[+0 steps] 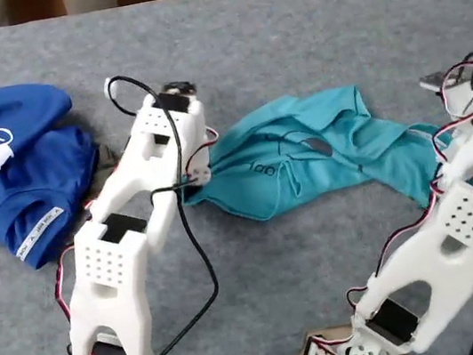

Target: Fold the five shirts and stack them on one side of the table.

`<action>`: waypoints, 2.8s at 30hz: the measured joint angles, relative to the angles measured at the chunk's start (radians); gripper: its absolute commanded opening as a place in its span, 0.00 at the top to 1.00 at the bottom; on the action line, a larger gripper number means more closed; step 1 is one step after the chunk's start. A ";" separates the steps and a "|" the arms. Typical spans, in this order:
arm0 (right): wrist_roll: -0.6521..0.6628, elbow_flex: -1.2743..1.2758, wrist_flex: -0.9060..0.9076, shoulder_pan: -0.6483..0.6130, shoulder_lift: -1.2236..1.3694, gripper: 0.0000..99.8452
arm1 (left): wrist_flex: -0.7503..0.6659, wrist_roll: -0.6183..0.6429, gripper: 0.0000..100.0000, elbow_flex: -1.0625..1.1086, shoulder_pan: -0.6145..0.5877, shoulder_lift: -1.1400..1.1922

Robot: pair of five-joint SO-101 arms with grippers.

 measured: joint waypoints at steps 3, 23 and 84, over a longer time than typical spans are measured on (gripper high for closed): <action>0.002 0.038 -0.006 0.037 -0.008 0.96 | 0.041 -0.048 0.98 0.000 0.005 0.000; 0.531 0.516 0.084 0.413 -0.396 1.00 | -0.066 -0.176 0.98 0.706 0.000 -0.804; -0.183 0.784 -0.494 -0.802 -0.488 1.00 | -0.290 -0.031 0.98 1.165 -0.170 -1.157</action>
